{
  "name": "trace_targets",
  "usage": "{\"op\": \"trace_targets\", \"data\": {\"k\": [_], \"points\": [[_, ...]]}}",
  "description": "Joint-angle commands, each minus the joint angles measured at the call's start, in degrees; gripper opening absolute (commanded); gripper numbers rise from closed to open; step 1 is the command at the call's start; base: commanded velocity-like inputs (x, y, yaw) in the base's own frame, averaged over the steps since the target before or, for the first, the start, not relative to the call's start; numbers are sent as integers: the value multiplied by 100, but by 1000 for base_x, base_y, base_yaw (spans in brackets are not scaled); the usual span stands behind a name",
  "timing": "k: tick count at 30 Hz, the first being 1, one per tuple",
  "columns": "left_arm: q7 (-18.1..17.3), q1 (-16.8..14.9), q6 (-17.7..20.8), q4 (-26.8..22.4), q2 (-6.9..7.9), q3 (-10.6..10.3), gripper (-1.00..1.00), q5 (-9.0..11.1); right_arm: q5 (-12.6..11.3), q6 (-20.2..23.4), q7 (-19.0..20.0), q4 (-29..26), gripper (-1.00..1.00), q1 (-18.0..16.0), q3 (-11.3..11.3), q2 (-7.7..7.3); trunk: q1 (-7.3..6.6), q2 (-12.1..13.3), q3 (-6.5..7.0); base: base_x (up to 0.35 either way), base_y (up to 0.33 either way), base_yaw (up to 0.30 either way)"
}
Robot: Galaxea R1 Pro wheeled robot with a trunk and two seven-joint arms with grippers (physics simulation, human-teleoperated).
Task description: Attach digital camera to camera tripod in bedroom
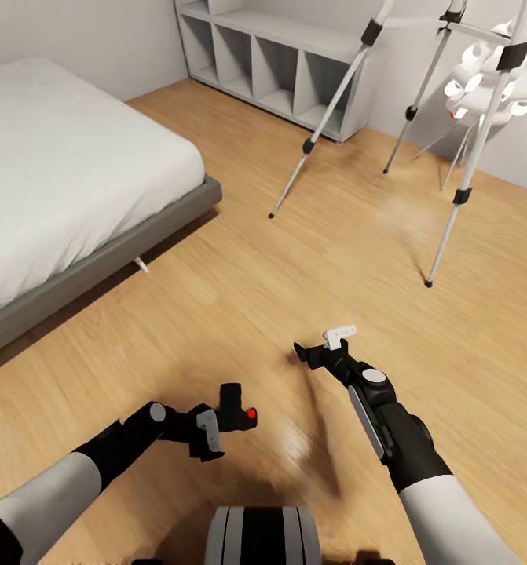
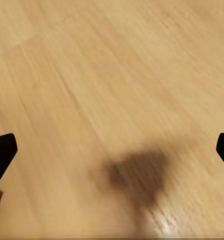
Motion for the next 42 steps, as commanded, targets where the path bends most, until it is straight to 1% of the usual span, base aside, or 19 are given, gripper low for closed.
{"op": "trace_targets", "data": {"k": [1, 9, 12, 14, 16, 17, 24, 25, 28, 31, 32, 33, 35, 42], "points": [[-8, -3, 17, -14, 4, -14, 100, -17, -2, 33, 18, -8, 100, -2, -4, 2, 1, -3, -26, 0, 0, 0], [-5, -6, 20, -71, 6, -10, 100, -17, -2, 33, 16, -8, 100, -2, -7, 2, 22, -14, -204, 0, 0, 0], [-2, -37, 100, -292, 57, -5, 100, -17, -2, 33, 18, -8, 100, -2, -8, 2, 22, -14, -204, 0, 0, 0], [-1, -103, 339, -493, 166, 4, 100, -17, -2, 34, 19, -8, 100, -2, -9, 2, 22, -14, -204, 0, 0, 0], [-2, -128, 419, -564, 223, 5, 100, -17, -2, 34, 17, -8, 100, -2, -9, 2, 22, -14, -204, 0, 0, 0], [-5, -146, 472, -630, 290, 7, 100, -17, -2, 33, 15, -8, 100, -2, -9, 2, 22, -14, -204, 0, 0, 0], [-18, -179, 551, -952, 572, 17, 100, -17, -2, 33, 16, -8, 100, -2, -9, 2, 22, -14, -204, 0, 0, 0], [-29, -182, 565, -1072, 650, 23, 100, -17, -2, 34, 18, -8, 100, -2, -9, 2, 22, -14, -204, 0, 0, 0], [-50, -184, 612, -1261, 764, 41, 100, -17, -2, 33, 20, -8, 100, -2, -9, 2, 22, -14, -204, 0, 0, 0], [-65, -186, 741, -1450, 861, 96, 100, -17, -2, 33, 21, -8, 100, -2, -9, 2, 22, -14, -204, 0, 0, 0], [-75, -186, 866, -1552, 905, 136, 100, -17, -2, 33, 21, -8, 100, -2, -9, 2, 22, -14, -204, 0, 0, 0], [-79, -186, 927, -1588, 921, 151, 100, -17, -2, 33, 21, -8, 100, -2, -9, 2, 22, -14, -204, 0, 0, 0], [-103, -187, 1152, -1620, 960, 196, 100, -17, -2, 33, 21, -8, 100, -2, -9, 2, 27, -17, -248, 0, 0, 0], [-113, -187, 1214, -1416, 932, 216, 100, -17, -2, 33, 21, -8, 100, -1, -9, 2, 45, -26, -403, 0, 0, 0]]}}
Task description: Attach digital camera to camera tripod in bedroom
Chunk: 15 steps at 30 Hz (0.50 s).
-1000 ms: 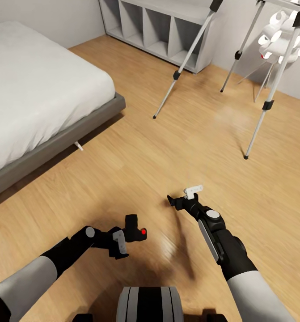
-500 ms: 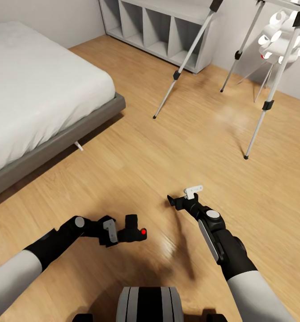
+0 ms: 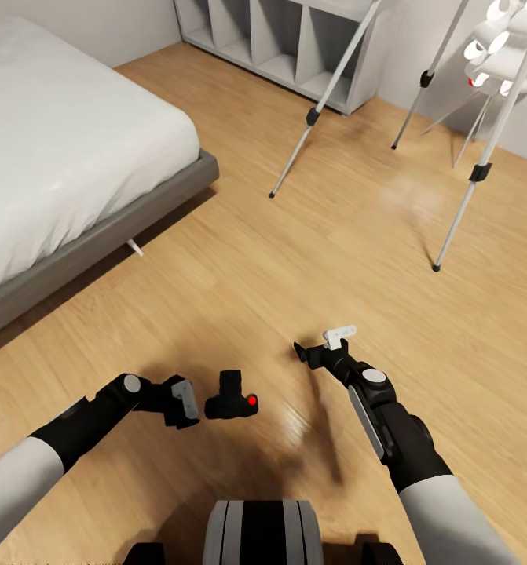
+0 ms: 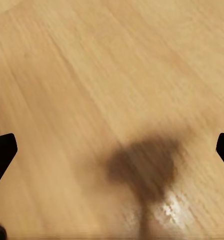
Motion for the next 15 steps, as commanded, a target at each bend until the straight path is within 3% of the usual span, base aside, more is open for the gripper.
{"op": "trace_targets", "data": {"k": [1, 11, 15], "points": [[-14, -5, 40, 10, -6, -8, 100, -11, -2, 33, 17, -8, 100, -2, -5, 1, 1, -3, -26, 0, 0, 0], [-19, -218, 41, 39, -82, -5, 100, -11, -2, 31, 17, -13, 100, -2, 2, 1, 27, -16, -248, 0, 0, 0], [-15, -243, 46, -50, -166, -7, 100, -11, -2, 25, 13, -29, 100, -2, 7, 1, 27, -16, -248, 0, 0, 0]]}}
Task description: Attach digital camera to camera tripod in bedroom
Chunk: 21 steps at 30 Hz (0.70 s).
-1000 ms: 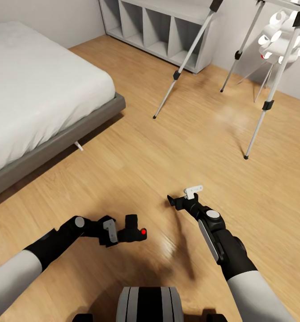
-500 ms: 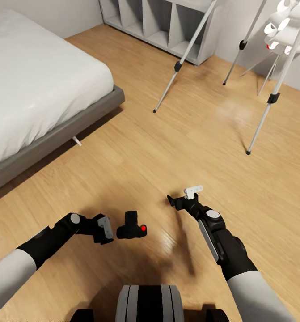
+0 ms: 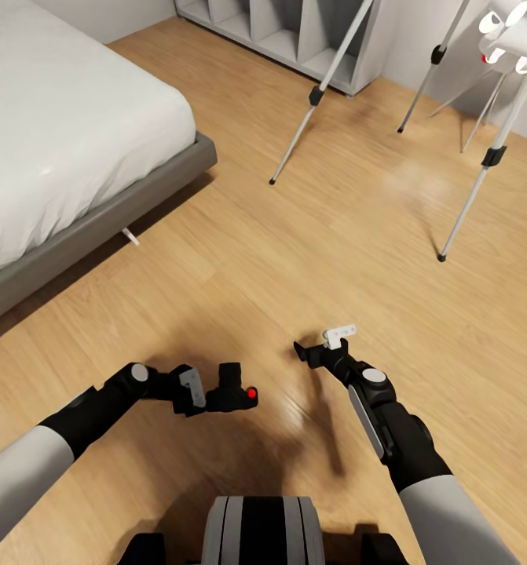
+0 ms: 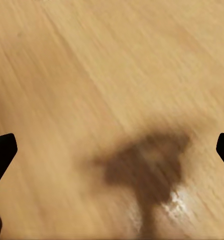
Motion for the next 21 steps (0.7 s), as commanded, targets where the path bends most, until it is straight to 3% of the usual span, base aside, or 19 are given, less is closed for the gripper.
{"op": "trace_targets", "data": {"k": [1, 11, 18, 21], "points": [[-12, -6, 40, -68, -8, -11, 100, -14, -2, 31, 16, -13, 100, -1, -3, 1, -1, -1, -4, 0, 0, 0], [-90, -17, 60, -600, -22, -16, 100, -14, -2, 122, -11, -213, 100, -211, -5, 1, -1, -1, -4, 0, 0, 0], [-109, -18, 68, -658, -27, -17, 100, -17, -2, 669, -20, -323, 100, -654, -7, 3, -1, -1, -4, 0, 0, 0], [-110, -18, 69, -665, -33, -21, 100, -20, -2, 827, -22, -666, 100, -814, -7, 7, -1, -1, -4, 0, 0, 0]]}}
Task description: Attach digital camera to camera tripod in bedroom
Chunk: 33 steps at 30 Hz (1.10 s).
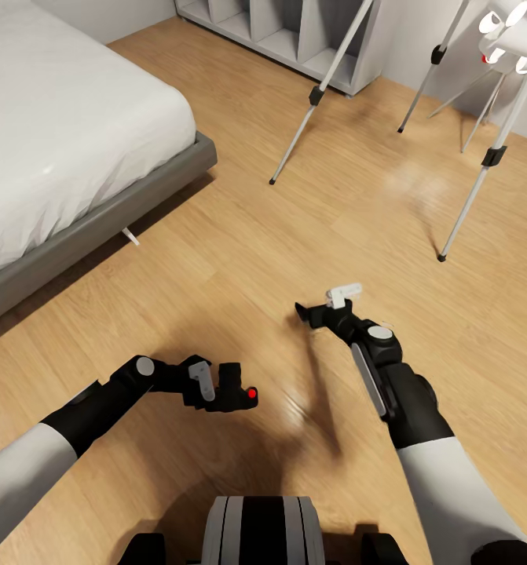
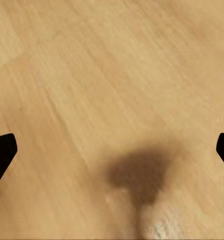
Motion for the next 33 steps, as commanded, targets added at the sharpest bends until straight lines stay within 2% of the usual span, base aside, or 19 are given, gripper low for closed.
{"op": "trace_targets", "data": {"k": [1, 4, 10, 29, 33], "points": [[-16, -3, 40, -14, 3, -10, 100, -14, 1, 72, 16, -249, 100, -44, -5, 1, 0, -1, -4, 0, 0, 0], [-15, -3, 35, -16, 1, -12, 100, -14, 1, 110, 16, -595, 100, -86, -5, -2, 0, -1, -4, 0, 0, 0], [-16, -3, 39, -17, 0, -13, 100, -15, 4, 95, 19, -790, 100, -109, 9, -2, 0, -1, -4, 0, 0, 0], [-23, -3, 41, 35, 34, -107, 100, -15, 11, -20, 16, -842, 100, -115, 35, -3, 0, -1, -4, 0, 0, 0], [-36, -3, 41, 68, 35, -174, 100, -15, 10, -16, 16, -842, 100, -115, 31, -2, 10, -7, -93, 0, 0, 0]]}}
